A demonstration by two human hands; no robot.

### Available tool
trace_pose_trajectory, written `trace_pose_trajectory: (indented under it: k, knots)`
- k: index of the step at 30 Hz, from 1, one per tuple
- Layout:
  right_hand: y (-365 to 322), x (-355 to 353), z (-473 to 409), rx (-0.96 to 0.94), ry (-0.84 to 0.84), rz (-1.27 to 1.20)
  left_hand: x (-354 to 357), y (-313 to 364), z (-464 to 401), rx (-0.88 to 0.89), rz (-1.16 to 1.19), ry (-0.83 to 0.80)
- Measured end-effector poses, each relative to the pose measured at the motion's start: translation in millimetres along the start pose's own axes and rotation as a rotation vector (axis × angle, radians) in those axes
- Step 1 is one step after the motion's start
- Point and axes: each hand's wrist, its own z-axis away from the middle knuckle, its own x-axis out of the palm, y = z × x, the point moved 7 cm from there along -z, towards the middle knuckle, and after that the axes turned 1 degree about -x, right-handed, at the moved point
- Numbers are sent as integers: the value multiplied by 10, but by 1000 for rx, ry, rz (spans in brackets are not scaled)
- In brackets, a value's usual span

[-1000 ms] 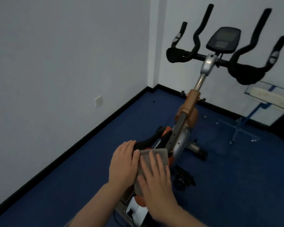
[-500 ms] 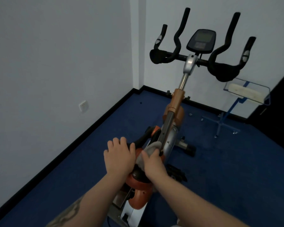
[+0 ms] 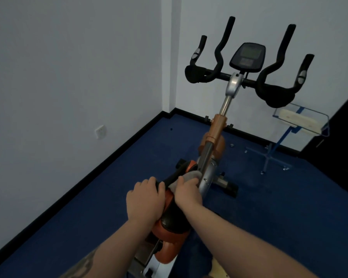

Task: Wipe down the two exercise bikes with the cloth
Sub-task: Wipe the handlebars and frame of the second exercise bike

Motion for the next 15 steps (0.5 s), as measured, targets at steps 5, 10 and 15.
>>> trace_pose_trajectory:
  k: [5,10,15]
  knots:
    - [216,92,399,-236,8,74,-7,-34,15,-2,61,24]
    - [183,72,308,-284,48,105,-7,-13,-9,4,71,30]
    - [3,2,1,-74,54,22,-16,-21,6,12,75,32]
